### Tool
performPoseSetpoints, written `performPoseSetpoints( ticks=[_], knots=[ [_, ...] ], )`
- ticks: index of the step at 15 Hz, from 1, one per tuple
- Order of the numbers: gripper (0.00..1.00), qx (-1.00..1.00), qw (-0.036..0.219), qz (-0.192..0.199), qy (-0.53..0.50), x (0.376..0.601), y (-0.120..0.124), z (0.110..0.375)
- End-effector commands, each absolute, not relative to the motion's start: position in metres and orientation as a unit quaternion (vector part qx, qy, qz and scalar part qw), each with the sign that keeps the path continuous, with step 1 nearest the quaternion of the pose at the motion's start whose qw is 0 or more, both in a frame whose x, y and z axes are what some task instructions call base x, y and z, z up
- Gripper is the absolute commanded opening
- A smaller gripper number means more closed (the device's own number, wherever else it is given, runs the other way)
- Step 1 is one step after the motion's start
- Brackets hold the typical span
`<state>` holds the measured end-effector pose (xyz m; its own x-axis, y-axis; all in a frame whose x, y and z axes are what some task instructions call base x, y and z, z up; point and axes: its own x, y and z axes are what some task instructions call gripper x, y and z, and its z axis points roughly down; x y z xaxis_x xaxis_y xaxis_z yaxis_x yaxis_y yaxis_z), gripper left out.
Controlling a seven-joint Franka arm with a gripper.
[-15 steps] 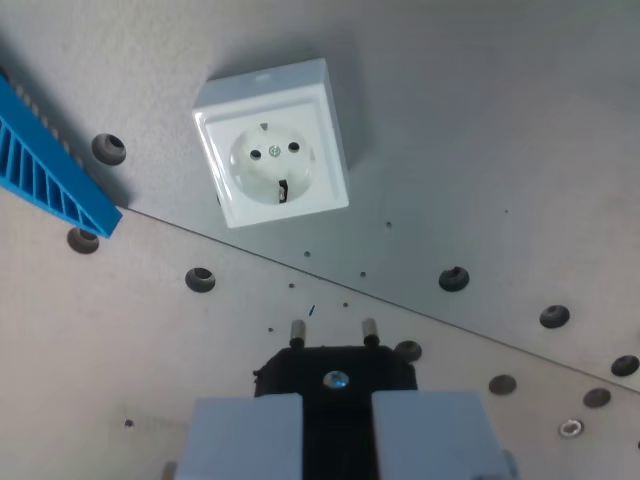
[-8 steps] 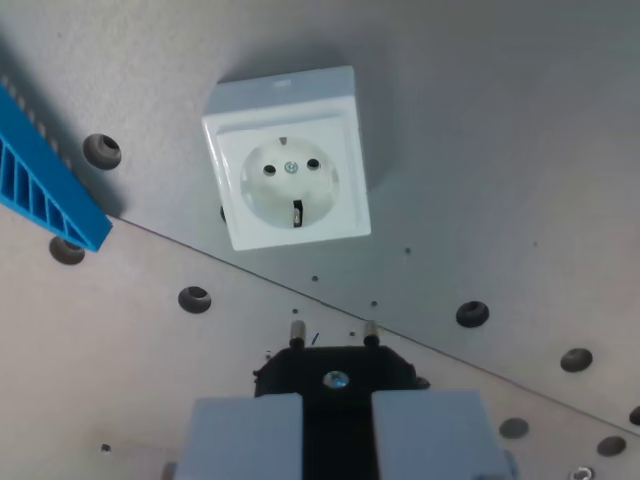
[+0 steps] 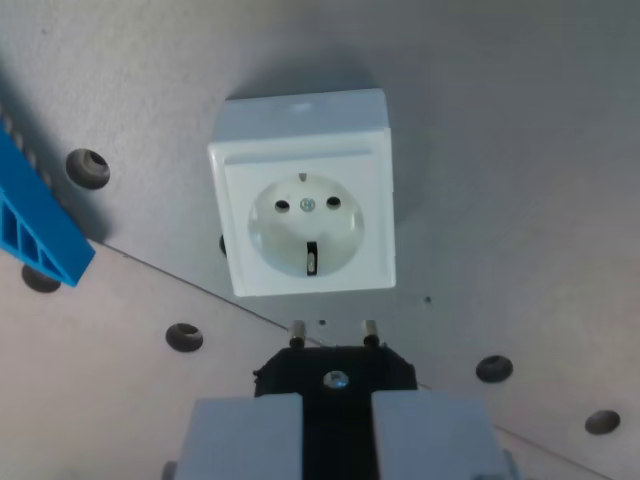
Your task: Move above the white socket
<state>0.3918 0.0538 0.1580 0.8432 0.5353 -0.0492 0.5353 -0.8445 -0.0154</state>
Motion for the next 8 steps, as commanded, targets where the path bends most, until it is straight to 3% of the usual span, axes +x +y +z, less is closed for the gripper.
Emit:
performPoseSetpoints(
  ticks=[1, 8],
  knots=[
    [0.00, -0.947, -0.018, -0.022, -0.319, 0.387, 0.055, 0.140],
    [0.00, -0.948, -0.023, -0.023, -0.317, 0.382, 0.058, 0.119]
  ],
)
